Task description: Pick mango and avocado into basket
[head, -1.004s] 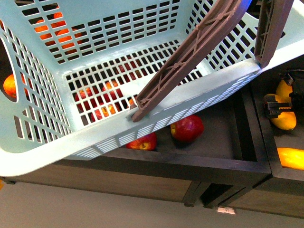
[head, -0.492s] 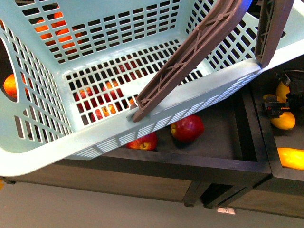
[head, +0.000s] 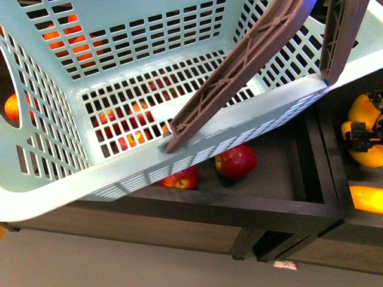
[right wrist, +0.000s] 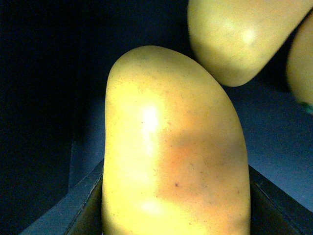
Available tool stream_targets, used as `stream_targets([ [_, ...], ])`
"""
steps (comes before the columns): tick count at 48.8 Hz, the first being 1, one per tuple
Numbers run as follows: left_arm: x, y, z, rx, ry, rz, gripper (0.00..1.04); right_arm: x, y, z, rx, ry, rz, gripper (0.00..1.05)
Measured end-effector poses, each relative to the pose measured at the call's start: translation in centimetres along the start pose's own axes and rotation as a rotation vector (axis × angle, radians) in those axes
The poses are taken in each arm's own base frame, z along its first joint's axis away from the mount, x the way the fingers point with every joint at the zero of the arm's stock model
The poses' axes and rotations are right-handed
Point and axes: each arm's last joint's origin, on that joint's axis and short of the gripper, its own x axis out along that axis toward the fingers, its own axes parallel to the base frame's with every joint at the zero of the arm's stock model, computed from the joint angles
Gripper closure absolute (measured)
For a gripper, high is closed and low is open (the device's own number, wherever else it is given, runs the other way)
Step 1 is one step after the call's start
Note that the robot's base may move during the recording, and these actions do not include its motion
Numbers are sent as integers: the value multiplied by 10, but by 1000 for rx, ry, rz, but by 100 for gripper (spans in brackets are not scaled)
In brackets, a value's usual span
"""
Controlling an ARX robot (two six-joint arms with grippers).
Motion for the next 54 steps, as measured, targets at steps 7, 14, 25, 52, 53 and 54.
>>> stream_targets([
  [7,0,0,0,0,0,0,84,-30,-12,12,17,-71,13,41],
  [14,0,0,0,0,1,0,84,-94,-23,34,39,-219,52,41],
  [25,0,0,0,0,0,0,84,-201,-6,59,66,-470,169,42],
  [52,0,0,0,0,0,1,84,-311,169,62,-207,-716,465,42],
  [53,0,0,0,0,0,0,84,-307,176,60,-220,-705,459,42],
  [54,0,0,0,0,0,0,84,-303,181,59,-229,-693,458,42],
])
